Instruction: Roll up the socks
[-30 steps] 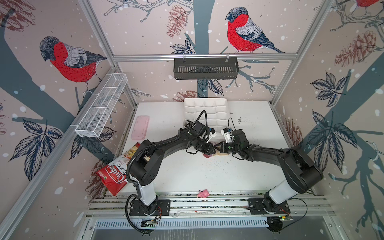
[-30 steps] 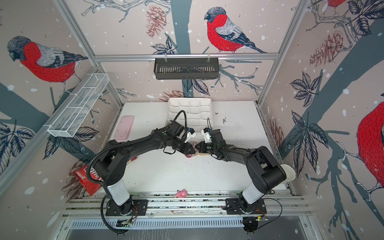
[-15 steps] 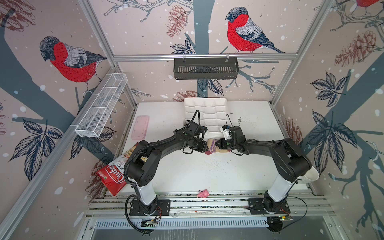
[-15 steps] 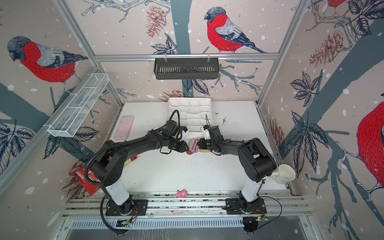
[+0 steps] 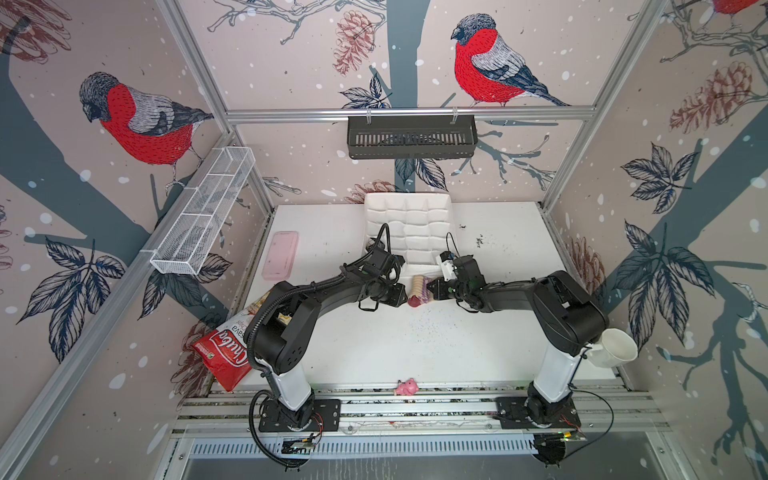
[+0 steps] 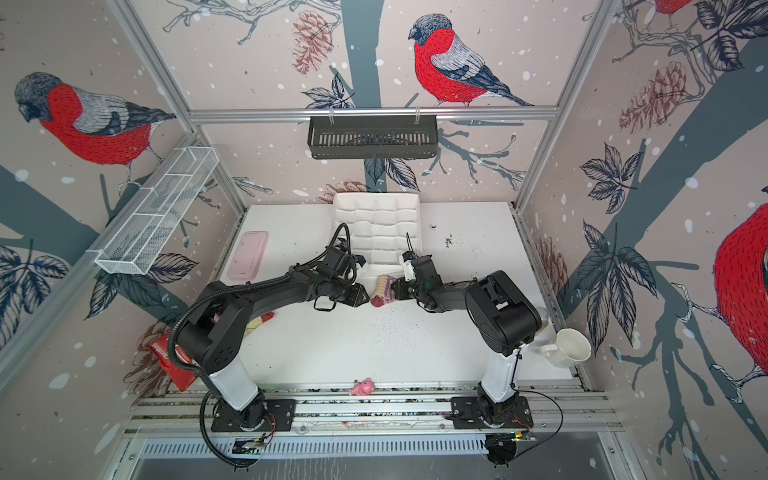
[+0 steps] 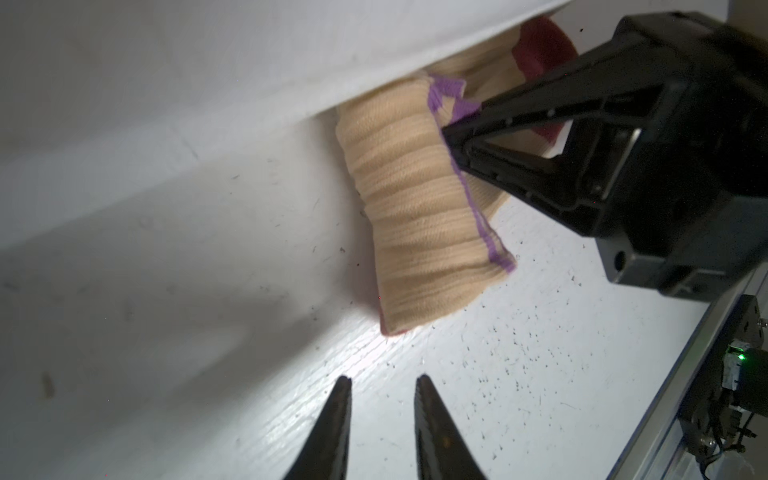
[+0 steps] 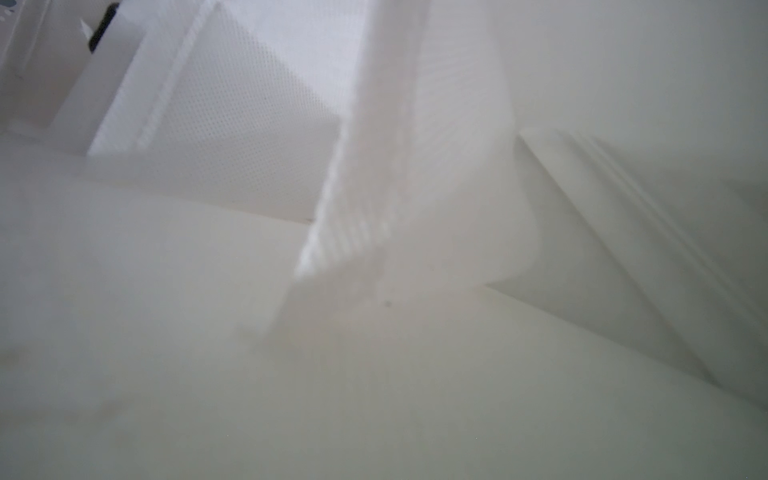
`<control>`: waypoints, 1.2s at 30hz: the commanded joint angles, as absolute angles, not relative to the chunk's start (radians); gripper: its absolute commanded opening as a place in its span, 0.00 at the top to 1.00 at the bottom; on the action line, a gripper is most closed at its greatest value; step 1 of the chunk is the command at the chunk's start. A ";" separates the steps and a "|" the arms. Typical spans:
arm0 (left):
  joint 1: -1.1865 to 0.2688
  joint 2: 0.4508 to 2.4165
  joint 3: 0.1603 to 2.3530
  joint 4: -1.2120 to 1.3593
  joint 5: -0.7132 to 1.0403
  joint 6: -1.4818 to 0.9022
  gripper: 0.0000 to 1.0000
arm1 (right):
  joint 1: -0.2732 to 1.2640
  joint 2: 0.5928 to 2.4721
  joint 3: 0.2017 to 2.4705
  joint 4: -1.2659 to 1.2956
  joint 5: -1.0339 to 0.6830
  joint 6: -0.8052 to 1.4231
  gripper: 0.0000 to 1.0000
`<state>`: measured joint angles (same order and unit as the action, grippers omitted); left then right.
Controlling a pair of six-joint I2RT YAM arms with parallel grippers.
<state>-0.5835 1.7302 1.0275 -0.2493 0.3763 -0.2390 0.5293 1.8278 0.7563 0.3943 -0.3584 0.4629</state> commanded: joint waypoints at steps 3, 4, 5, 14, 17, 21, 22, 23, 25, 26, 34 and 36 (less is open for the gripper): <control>-0.569 1.693 1.003 -0.211 0.399 -0.233 0.71 | 0.577 1.819 0.693 0.141 -0.318 0.532 0.96; -0.566 1.690 1.003 -0.207 0.401 -0.231 0.71 | 0.581 1.818 0.690 0.145 -0.318 0.534 0.96; -0.563 1.687 1.003 -0.204 0.404 -0.229 0.71 | 0.581 1.821 0.695 0.144 -0.314 0.531 0.96; -0.537 1.794 1.074 -0.066 0.445 -0.231 0.72 | 0.587 1.755 0.731 0.113 -0.302 0.520 0.96; -0.546 1.837 1.096 -0.018 0.455 -0.249 0.72 | 0.596 1.693 0.692 0.162 -0.286 0.526 0.96; -0.551 1.870 1.095 0.043 0.437 -0.278 0.73 | 0.607 1.648 0.659 0.200 -0.278 0.526 0.96; -0.551 1.875 1.092 0.054 0.432 -0.288 0.73 | 0.607 1.650 0.659 0.198 -0.278 0.526 0.96; -0.551 1.879 1.087 0.071 0.426 -0.298 0.73 | 0.610 1.651 0.658 0.203 -0.281 0.523 0.96; -0.552 1.881 1.070 0.124 0.424 -0.324 0.73 | 0.616 1.646 0.650 0.215 -0.275 0.526 0.96; -0.552 1.881 1.058 0.160 0.429 -0.342 0.72 | 0.623 1.635 0.642 0.226 -0.265 0.524 0.96; -0.618 1.937 1.080 0.263 0.477 -0.422 0.72 | 0.639 1.552 0.612 0.252 -0.211 0.511 0.95; -0.626 1.958 1.072 0.313 0.497 -0.456 0.73 | 0.640 1.536 0.599 0.268 -0.206 0.513 0.95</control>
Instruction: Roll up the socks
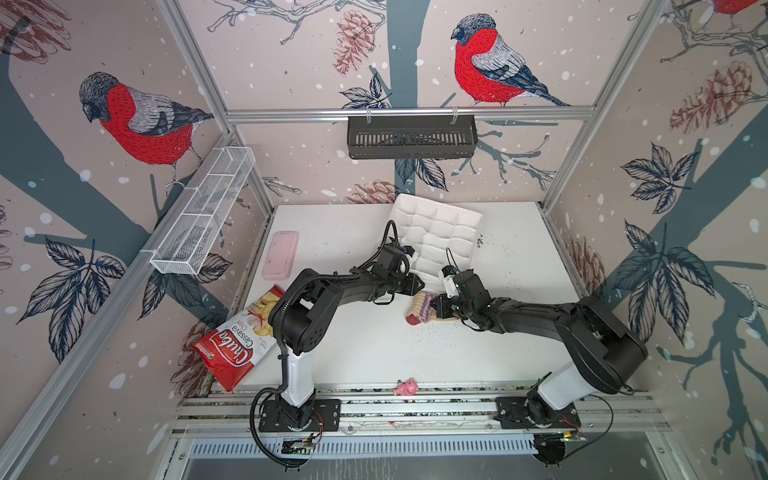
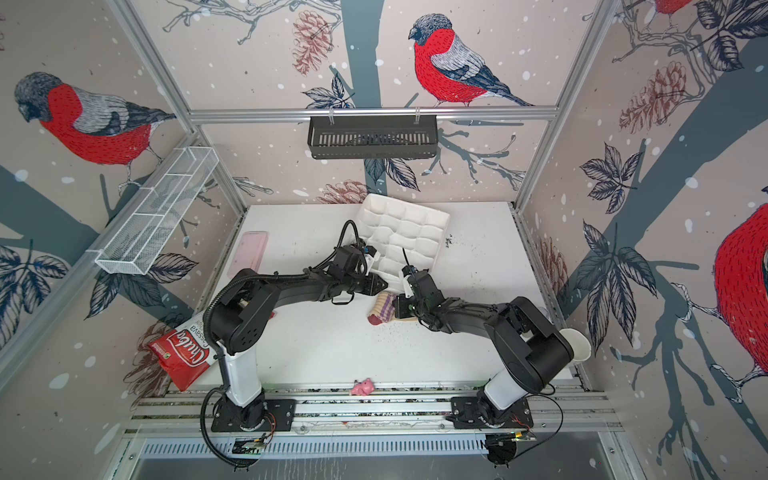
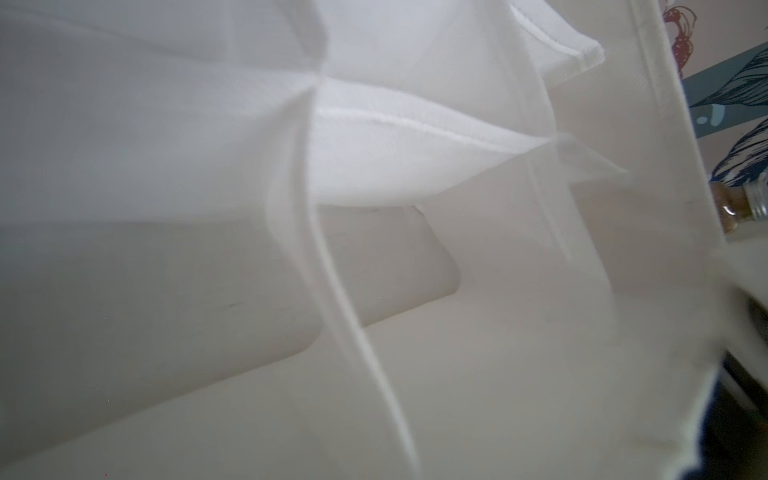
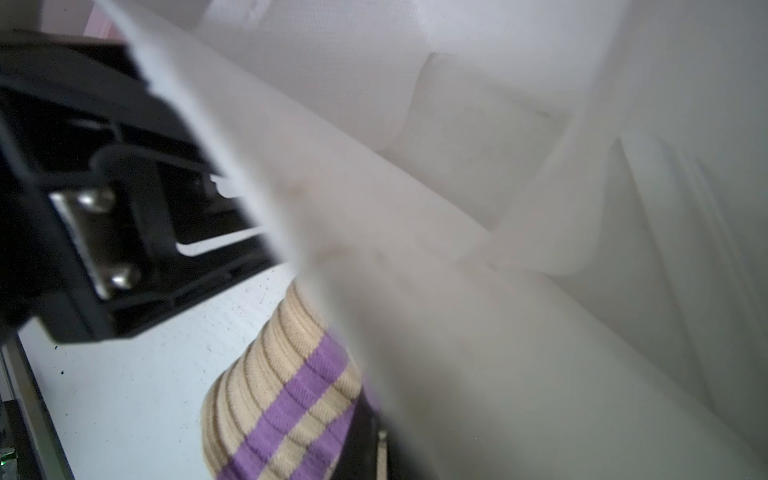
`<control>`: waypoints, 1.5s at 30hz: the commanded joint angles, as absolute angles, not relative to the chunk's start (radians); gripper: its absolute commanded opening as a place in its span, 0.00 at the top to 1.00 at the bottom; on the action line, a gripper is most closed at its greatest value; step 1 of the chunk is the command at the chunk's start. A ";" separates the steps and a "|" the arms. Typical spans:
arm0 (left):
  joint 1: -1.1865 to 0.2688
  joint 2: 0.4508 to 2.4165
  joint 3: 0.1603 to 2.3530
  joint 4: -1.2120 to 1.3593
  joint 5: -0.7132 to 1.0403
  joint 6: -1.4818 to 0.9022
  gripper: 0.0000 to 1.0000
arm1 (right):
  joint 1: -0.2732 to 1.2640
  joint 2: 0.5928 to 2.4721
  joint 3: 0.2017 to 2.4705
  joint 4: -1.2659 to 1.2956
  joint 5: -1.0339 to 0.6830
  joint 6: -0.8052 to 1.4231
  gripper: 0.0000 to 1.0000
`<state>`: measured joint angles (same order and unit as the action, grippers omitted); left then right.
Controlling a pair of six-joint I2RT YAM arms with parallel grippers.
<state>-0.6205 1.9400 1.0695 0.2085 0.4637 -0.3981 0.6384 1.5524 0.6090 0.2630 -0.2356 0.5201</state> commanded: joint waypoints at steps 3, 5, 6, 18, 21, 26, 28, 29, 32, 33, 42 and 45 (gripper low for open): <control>-0.627 1.986 1.068 0.366 0.484 -0.491 0.73 | 0.641 1.532 0.591 0.268 -0.206 0.511 0.95; -0.629 1.994 1.070 0.386 0.457 -0.504 0.73 | 0.640 1.538 0.588 0.265 -0.204 0.511 0.95; -0.629 1.994 1.068 0.400 0.451 -0.510 0.73 | 0.641 1.538 0.584 0.269 -0.205 0.511 0.95; -0.622 2.056 1.157 0.441 0.347 -0.522 0.73 | 0.647 1.574 0.596 0.269 -0.213 0.512 0.95; -0.595 2.064 1.167 0.451 0.336 -0.533 0.73 | 0.650 1.594 0.609 0.274 -0.212 0.512 0.95; -0.566 2.004 1.154 0.376 0.398 -0.502 0.73 | 0.650 1.609 0.632 0.283 -0.198 0.511 0.95; -0.573 1.959 1.141 0.292 0.418 -0.461 0.72 | 0.651 1.606 0.639 0.281 -0.191 0.504 0.95; -0.576 1.931 1.126 0.246 0.424 -0.440 0.72 | 0.651 1.605 0.644 0.281 -0.189 0.501 0.95; -0.578 1.849 1.062 0.135 0.417 -0.396 0.70 | 0.651 1.605 0.657 0.277 -0.188 0.491 0.94; -0.578 1.826 1.041 0.111 0.406 -0.386 0.68 | 0.653 1.607 0.661 0.276 -0.191 0.488 0.94; -0.577 1.713 0.897 0.064 0.467 -0.348 0.54 | 0.670 1.631 0.690 0.265 -0.193 0.482 0.95; -0.571 1.724 0.894 0.071 0.466 -0.349 0.53 | 0.675 1.634 0.696 0.257 -0.191 0.484 0.95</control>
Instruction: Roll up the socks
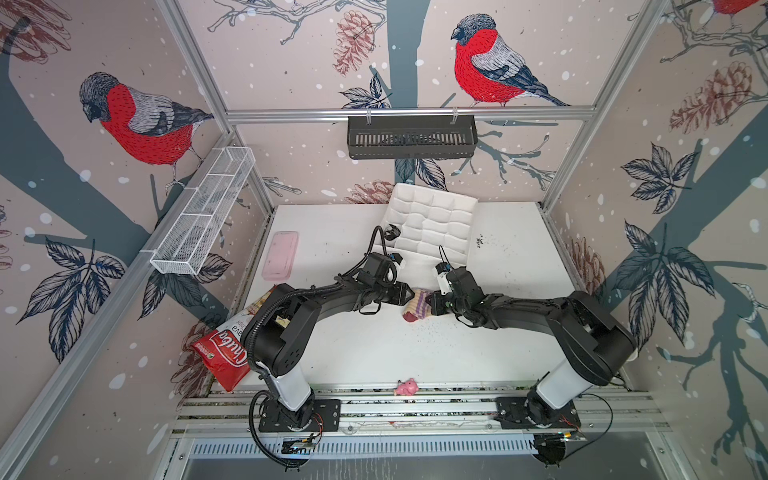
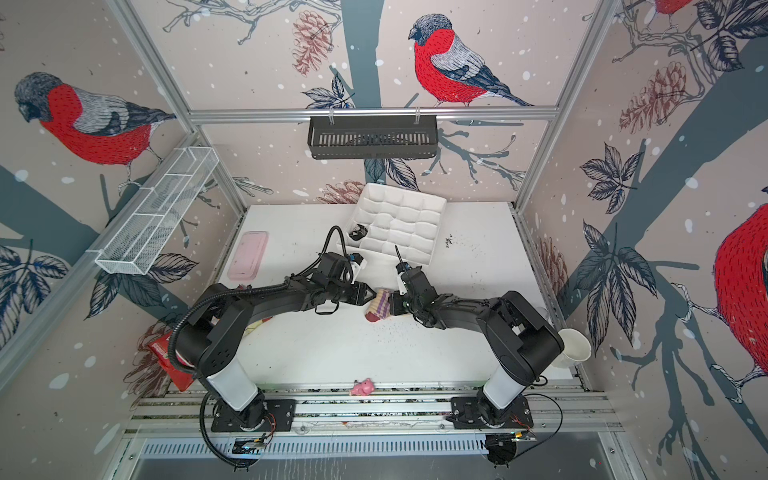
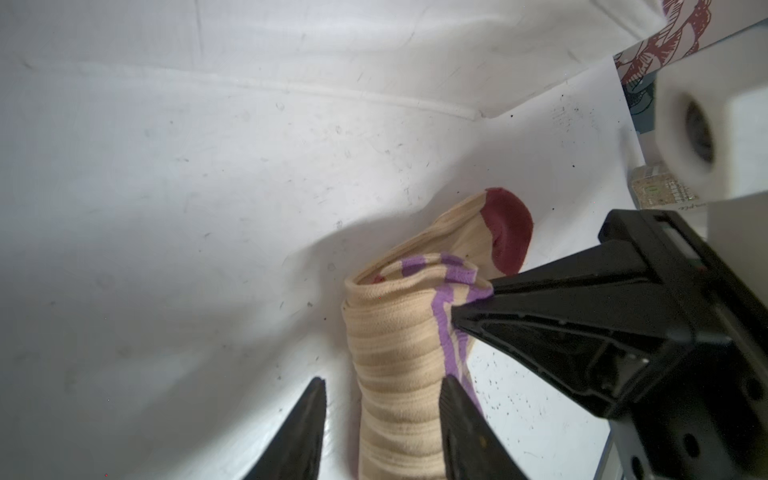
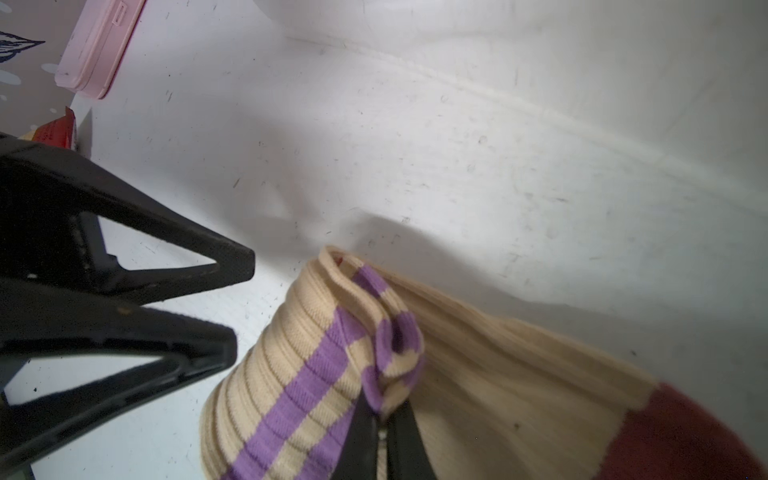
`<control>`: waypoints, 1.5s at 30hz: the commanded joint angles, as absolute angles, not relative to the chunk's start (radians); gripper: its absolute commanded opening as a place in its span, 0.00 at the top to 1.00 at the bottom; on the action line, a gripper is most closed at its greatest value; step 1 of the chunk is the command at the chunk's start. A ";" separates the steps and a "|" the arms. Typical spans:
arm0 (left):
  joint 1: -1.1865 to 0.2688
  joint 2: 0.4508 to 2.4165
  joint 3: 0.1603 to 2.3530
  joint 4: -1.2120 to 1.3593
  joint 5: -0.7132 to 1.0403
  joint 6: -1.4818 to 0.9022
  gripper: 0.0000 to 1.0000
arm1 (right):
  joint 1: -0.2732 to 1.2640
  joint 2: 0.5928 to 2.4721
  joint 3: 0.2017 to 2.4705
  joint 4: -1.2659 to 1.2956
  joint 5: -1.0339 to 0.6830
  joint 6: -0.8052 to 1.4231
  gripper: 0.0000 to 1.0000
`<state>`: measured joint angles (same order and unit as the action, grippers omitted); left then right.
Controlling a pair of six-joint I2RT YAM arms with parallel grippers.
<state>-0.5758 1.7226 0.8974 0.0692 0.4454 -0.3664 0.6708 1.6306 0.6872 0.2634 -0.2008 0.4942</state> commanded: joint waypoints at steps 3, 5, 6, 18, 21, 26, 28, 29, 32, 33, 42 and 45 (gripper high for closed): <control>-0.571 1.737 0.890 0.064 0.482 -0.347 0.53 | 0.676 1.626 0.696 0.247 -0.180 0.481 0.94; -0.571 1.738 0.879 0.063 0.496 -0.344 0.53 | 0.675 1.623 0.698 0.243 -0.177 0.478 0.94; -0.571 1.740 0.873 0.066 0.503 -0.346 0.53 | 0.676 1.623 0.702 0.241 -0.176 0.477 0.94; -0.587 1.765 0.850 0.142 0.587 -0.365 0.51 | 0.687 1.669 0.741 0.235 -0.182 0.474 0.94; -0.592 1.783 0.846 0.155 0.589 -0.370 0.51 | 0.687 1.685 0.744 0.239 -0.186 0.477 0.95; -0.595 1.825 0.845 0.168 0.584 -0.377 0.58 | 0.692 1.690 0.749 0.242 -0.192 0.479 0.94; -0.595 1.836 0.848 0.169 0.578 -0.379 0.73 | 0.693 1.690 0.753 0.237 -0.193 0.477 0.94; -0.595 1.842 0.852 0.161 0.573 -0.378 0.82 | 0.693 1.688 0.753 0.233 -0.189 0.474 0.92; -0.594 1.851 0.864 0.138 0.565 -0.367 0.91 | 0.682 1.673 0.754 0.210 -0.170 0.463 0.80; -0.594 1.852 0.869 0.127 0.562 -0.362 0.92 | 0.673 1.666 0.753 0.206 -0.167 0.459 0.78; -0.578 1.801 0.906 -0.042 0.543 -0.273 0.92 | 0.574 1.645 0.754 0.172 -0.158 0.425 0.77; -0.571 1.794 0.930 -0.116 0.521 -0.234 0.92 | 0.572 1.696 0.770 0.138 -0.150 0.431 0.80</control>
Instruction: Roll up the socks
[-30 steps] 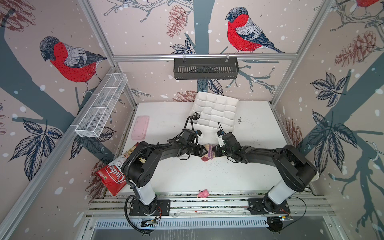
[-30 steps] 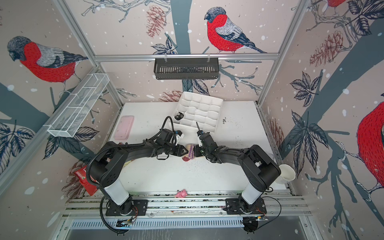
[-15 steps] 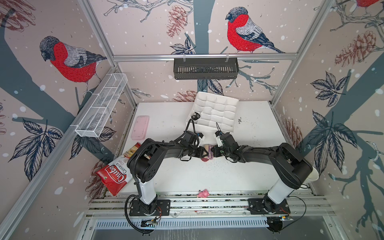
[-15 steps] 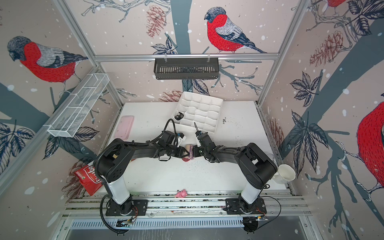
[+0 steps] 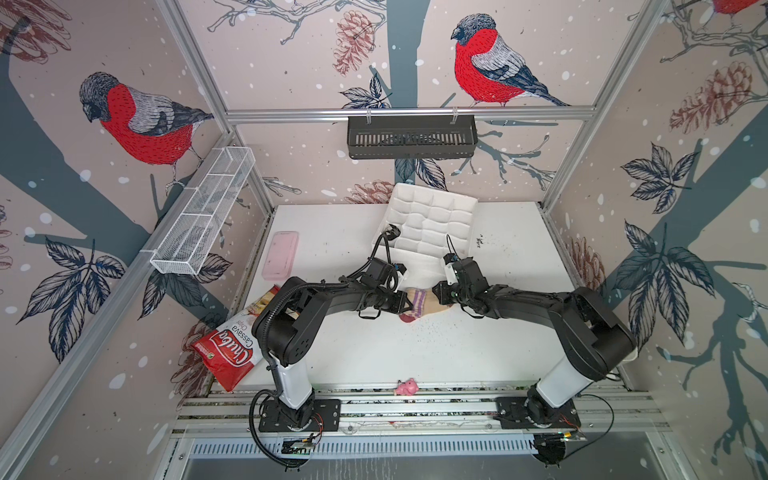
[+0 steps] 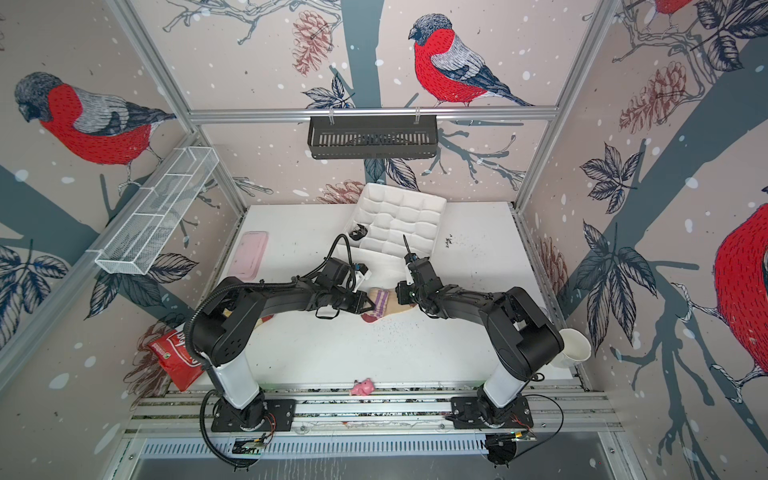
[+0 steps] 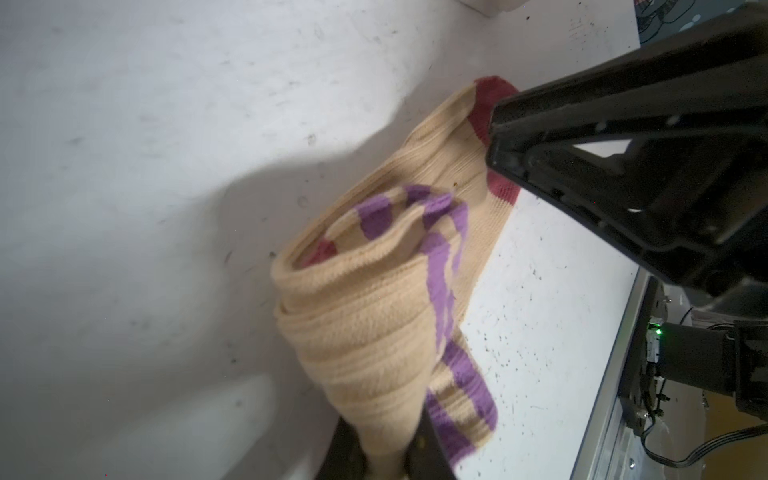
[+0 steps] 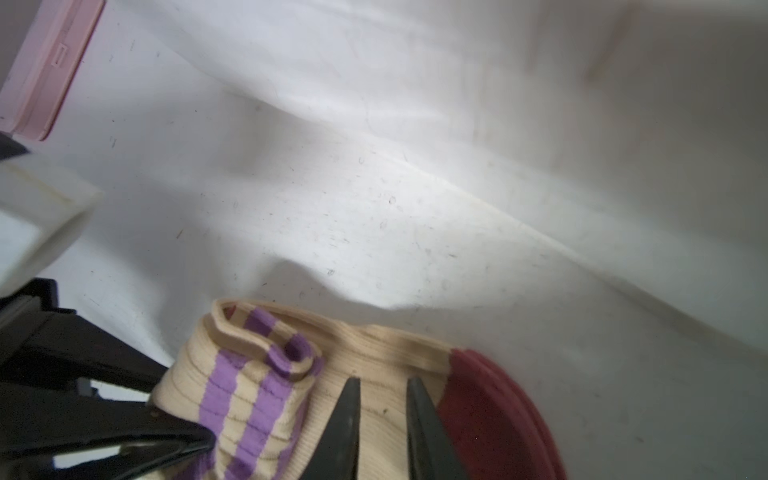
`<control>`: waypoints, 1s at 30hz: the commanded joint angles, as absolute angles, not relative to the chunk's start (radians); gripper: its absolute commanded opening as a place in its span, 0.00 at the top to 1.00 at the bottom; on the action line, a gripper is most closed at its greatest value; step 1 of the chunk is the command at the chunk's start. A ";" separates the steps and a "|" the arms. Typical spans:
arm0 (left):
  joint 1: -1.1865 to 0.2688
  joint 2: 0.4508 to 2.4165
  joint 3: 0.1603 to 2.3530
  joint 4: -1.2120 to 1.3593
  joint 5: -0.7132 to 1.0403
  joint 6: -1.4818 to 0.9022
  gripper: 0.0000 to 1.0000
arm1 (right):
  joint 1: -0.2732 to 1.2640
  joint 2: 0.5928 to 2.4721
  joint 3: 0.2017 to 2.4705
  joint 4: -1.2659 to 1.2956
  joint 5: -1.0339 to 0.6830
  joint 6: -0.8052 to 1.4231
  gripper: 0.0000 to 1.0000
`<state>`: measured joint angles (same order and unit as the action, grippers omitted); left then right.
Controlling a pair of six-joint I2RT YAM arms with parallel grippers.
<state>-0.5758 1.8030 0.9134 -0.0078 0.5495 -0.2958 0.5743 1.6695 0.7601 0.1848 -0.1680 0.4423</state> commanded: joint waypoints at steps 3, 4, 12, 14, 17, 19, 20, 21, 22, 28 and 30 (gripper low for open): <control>-0.568 1.798 0.968 -0.191 0.509 -0.197 0.93 | 0.574 1.747 0.764 0.147 -0.167 0.449 0.83; -0.568 1.801 0.980 -0.217 0.500 -0.187 0.93 | 0.575 1.761 0.765 0.142 -0.164 0.457 0.84; -0.528 1.764 0.963 -0.186 0.529 -0.208 0.92 | 0.585 1.772 0.680 0.128 -0.135 0.513 0.89; -0.519 1.758 0.950 -0.157 0.527 -0.226 0.92 | 0.600 1.760 0.646 0.127 -0.135 0.530 0.89; -0.514 1.765 0.946 -0.138 0.525 -0.240 0.91 | 0.635 1.735 0.593 0.124 -0.133 0.560 0.89; -0.513 1.786 0.967 -0.166 0.514 -0.230 0.91 | 0.656 1.716 0.559 0.123 -0.133 0.581 0.89; -0.514 1.796 0.977 -0.186 0.503 -0.224 0.91 | 0.665 1.707 0.547 0.124 -0.129 0.590 0.89; -0.514 1.805 0.991 -0.212 0.483 -0.215 0.92 | 0.674 1.696 0.534 0.121 -0.126 0.602 0.89; -0.514 1.813 0.992 -0.243 0.456 -0.208 0.92 | 0.686 1.685 0.521 0.123 -0.124 0.615 0.89; -0.526 1.827 1.115 -0.423 0.334 -0.152 0.93 | 0.745 1.636 0.485 0.110 -0.053 0.669 0.89; -0.543 1.828 1.163 -0.493 0.266 -0.135 0.94 | 0.745 1.636 0.490 0.103 -0.042 0.667 0.89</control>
<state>-0.5301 1.8256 1.1191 -0.3660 0.4030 -0.1825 0.7387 1.6238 0.5049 0.4301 -0.0708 0.6342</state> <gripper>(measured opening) 0.133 0.109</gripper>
